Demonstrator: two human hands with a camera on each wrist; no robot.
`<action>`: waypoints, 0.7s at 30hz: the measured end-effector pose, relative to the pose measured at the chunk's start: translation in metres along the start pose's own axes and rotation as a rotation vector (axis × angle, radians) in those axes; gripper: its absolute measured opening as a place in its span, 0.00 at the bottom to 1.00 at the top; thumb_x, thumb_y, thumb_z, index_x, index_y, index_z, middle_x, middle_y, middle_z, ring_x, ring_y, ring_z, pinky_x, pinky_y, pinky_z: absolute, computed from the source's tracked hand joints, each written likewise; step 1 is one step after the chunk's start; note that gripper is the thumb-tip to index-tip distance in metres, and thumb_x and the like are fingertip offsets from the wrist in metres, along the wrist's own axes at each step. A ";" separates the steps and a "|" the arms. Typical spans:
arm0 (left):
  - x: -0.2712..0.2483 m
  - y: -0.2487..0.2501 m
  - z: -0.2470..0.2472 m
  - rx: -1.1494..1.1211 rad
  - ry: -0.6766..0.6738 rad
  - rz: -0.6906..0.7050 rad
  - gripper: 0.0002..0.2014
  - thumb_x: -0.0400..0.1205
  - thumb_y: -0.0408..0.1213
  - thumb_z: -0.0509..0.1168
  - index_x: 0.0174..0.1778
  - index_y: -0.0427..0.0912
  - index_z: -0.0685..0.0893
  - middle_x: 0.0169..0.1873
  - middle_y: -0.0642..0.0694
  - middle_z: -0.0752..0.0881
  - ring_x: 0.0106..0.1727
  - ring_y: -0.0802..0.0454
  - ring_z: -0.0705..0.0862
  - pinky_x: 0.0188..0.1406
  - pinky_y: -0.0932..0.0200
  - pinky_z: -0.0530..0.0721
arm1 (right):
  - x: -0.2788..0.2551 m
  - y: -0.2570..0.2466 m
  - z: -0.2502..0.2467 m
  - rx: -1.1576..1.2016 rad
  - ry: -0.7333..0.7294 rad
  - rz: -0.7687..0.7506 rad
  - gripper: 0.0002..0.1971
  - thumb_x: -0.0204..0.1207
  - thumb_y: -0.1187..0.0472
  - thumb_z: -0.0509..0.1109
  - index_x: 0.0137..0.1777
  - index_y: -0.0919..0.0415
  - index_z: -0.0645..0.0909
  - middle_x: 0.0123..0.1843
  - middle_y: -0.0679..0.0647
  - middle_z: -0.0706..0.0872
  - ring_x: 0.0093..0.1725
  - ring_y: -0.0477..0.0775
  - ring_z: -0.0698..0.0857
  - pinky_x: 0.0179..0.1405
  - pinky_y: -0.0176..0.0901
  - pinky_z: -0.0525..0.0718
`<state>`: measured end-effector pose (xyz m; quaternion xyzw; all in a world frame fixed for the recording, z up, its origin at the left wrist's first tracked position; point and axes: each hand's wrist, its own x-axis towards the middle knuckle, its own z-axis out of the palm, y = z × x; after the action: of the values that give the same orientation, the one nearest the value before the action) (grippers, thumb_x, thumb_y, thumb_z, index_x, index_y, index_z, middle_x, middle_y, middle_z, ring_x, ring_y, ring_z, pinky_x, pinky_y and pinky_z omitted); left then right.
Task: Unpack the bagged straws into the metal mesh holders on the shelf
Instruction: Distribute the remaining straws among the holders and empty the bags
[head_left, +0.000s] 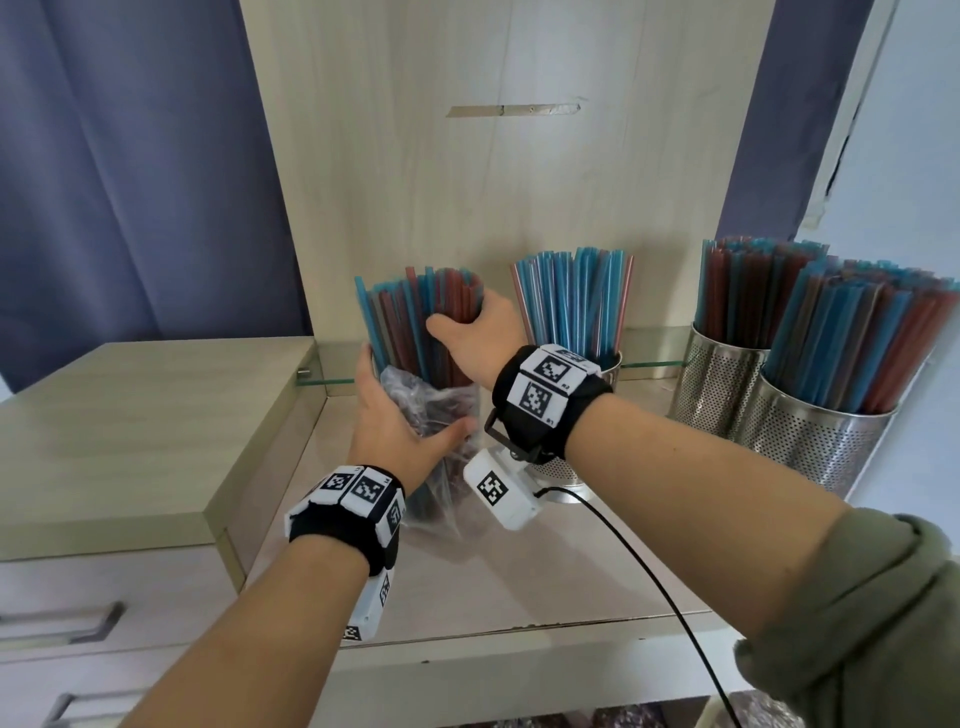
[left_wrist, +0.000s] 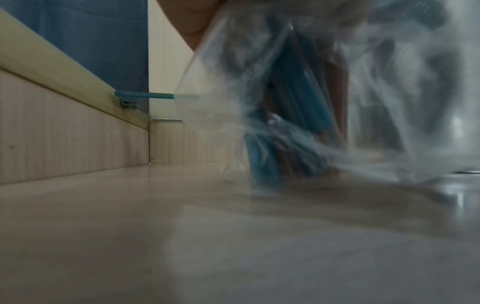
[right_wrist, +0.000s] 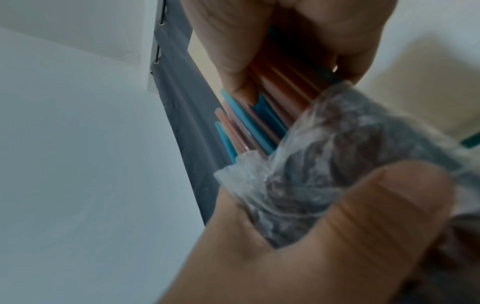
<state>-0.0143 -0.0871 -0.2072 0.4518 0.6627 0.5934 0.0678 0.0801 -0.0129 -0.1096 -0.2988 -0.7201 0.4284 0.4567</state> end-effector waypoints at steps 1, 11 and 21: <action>0.000 -0.001 0.000 0.007 -0.003 -0.007 0.71 0.54 0.62 0.81 0.84 0.56 0.38 0.82 0.43 0.64 0.81 0.52 0.65 0.80 0.53 0.66 | 0.001 -0.001 0.000 0.022 0.012 0.010 0.05 0.75 0.64 0.74 0.49 0.63 0.84 0.44 0.59 0.89 0.41 0.53 0.86 0.42 0.44 0.86; 0.002 0.000 0.000 0.057 0.007 -0.028 0.68 0.61 0.53 0.83 0.85 0.52 0.38 0.82 0.39 0.63 0.80 0.46 0.68 0.74 0.57 0.66 | 0.028 -0.032 -0.012 0.017 0.086 -0.042 0.15 0.78 0.63 0.67 0.30 0.56 0.72 0.26 0.49 0.75 0.24 0.47 0.75 0.20 0.31 0.73; 0.002 -0.001 0.003 0.096 0.038 -0.003 0.55 0.74 0.43 0.77 0.86 0.45 0.41 0.83 0.41 0.61 0.80 0.46 0.68 0.68 0.63 0.64 | 0.042 -0.046 -0.022 -0.009 0.045 -0.003 0.05 0.76 0.64 0.66 0.39 0.64 0.80 0.34 0.57 0.81 0.30 0.51 0.78 0.29 0.36 0.78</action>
<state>-0.0139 -0.0841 -0.2078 0.4422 0.6923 0.5692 0.0344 0.0816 0.0085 -0.0470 -0.3094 -0.7120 0.4177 0.4721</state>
